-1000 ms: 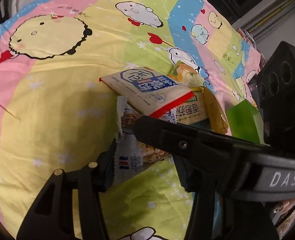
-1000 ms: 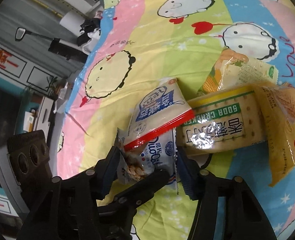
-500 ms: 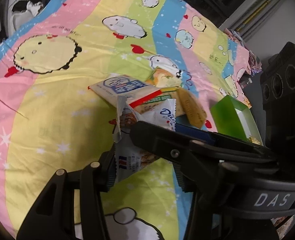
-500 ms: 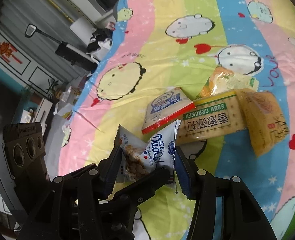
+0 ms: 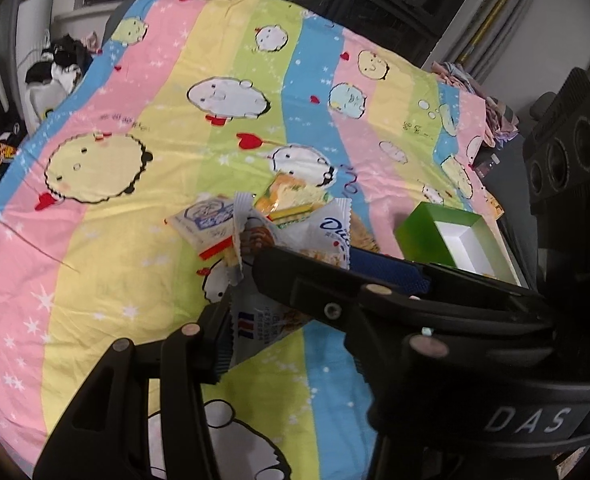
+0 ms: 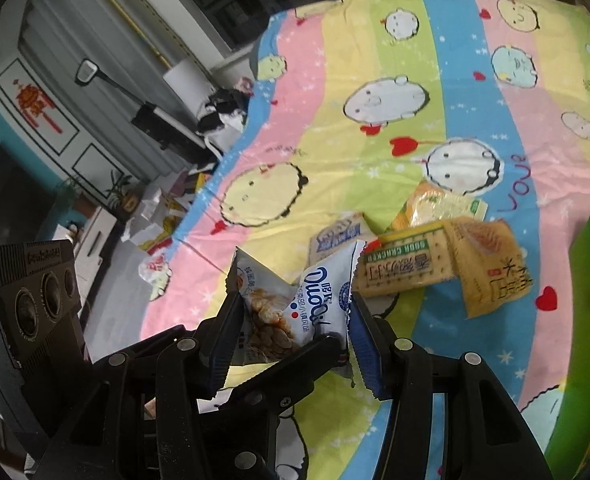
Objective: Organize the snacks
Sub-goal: 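Carry the white Dali bag with the right gripper over the green box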
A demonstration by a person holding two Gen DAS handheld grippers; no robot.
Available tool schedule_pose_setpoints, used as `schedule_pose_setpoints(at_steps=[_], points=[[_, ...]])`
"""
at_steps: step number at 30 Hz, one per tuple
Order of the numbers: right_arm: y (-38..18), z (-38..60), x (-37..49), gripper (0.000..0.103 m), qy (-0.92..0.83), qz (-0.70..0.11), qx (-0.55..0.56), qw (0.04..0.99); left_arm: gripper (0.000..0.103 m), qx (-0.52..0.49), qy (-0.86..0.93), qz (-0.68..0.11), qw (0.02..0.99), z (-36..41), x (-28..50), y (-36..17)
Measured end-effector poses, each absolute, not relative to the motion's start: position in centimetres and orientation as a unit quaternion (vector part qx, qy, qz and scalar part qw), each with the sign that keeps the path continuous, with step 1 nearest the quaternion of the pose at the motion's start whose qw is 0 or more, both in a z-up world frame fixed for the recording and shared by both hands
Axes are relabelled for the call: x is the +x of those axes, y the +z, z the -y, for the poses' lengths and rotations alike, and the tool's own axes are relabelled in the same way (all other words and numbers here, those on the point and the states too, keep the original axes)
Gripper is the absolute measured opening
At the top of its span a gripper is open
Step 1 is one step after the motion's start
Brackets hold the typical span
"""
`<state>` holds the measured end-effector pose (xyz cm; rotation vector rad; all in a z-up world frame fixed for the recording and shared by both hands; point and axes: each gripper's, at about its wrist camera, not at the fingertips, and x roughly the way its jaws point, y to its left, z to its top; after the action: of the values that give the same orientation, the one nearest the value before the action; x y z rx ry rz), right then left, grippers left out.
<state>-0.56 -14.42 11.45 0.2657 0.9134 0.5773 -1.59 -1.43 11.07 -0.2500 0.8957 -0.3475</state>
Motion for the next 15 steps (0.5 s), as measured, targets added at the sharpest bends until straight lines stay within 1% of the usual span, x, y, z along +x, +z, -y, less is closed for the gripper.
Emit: schedule_pose_setpoints(at_steps=[15], points=[[15.9, 17.6, -2.6, 0.055, 0.274, -0.374, 0.135, 0.875, 0.047, -0.084, -0.182, -0.384, 0.901, 4.4, -2.8, 15.9]])
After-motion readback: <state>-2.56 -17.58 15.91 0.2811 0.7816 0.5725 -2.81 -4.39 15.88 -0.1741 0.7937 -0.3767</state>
